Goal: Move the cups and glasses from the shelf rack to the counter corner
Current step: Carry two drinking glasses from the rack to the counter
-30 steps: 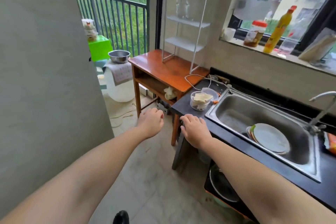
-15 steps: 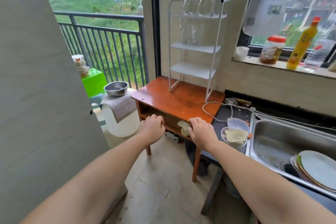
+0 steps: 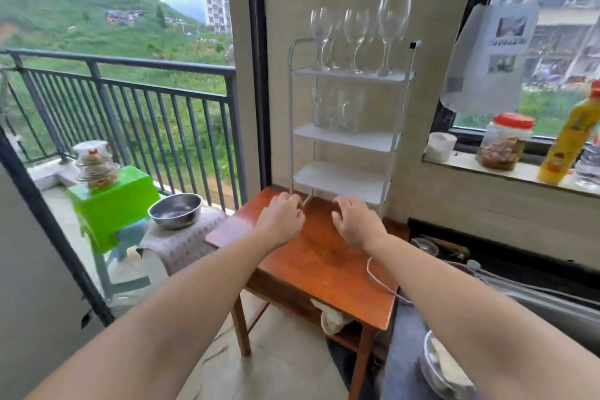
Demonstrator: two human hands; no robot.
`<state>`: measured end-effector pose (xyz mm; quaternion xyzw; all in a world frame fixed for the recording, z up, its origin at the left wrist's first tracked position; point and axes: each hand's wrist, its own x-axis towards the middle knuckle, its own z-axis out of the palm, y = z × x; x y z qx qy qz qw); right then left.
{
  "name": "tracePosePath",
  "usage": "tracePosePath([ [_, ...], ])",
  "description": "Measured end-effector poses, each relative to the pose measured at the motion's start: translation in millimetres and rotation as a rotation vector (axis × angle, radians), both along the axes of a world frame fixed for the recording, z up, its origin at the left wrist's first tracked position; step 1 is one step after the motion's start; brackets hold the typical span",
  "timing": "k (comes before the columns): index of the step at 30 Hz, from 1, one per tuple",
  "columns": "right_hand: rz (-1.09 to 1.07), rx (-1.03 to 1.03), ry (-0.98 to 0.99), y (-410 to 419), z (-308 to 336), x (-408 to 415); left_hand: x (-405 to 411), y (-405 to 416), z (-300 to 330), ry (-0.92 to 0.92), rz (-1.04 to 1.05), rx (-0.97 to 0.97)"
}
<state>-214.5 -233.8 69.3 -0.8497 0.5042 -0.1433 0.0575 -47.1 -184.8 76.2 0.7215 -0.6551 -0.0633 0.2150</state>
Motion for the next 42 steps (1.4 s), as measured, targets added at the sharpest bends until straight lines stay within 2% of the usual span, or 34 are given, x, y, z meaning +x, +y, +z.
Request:
tracePosePath([
  [10,-0.074,-0.049,-0.123,-131.1,55.5,37.1,27.4,-143.6,38.9,0.194,-0.035,-0.045],
  [15,-0.192,-0.119,-0.282,-183.8,75.7,63.7,38.4,-212.3,57.0,0.309,-0.082,-0.065],
  [18,-0.323,-0.151,-0.444,-206.6,81.1,78.2,46.7,-249.8,70.9,0.421,-0.045,-0.104],
  [22,-0.470,-0.090,-0.590,-225.7,81.3,87.5,49.3,-286.3,80.6,0.543,-0.012,-0.072],
  [26,-0.470,0.003,-0.744,-244.9,85.9,94.5,45.3,-304.5,83.9,0.708,-0.035,-0.024],
  [31,-0.384,0.172,-1.160,-255.5,102.7,102.2,40.7,-317.3,88.6,1.047,-0.082,0.042],
  [34,-0.384,0.243,-1.304,-254.0,108.8,98.6,39.0,-319.6,91.4,1.165,-0.107,0.074],
  [37,-0.452,0.231,-1.347,-250.6,107.0,88.6,35.5,-316.7,93.7,1.240,-0.089,0.079],
  [42,-0.462,0.193,-1.280,-231.4,107.4,73.0,27.7,-295.0,97.2,1.273,-0.019,0.053],
])
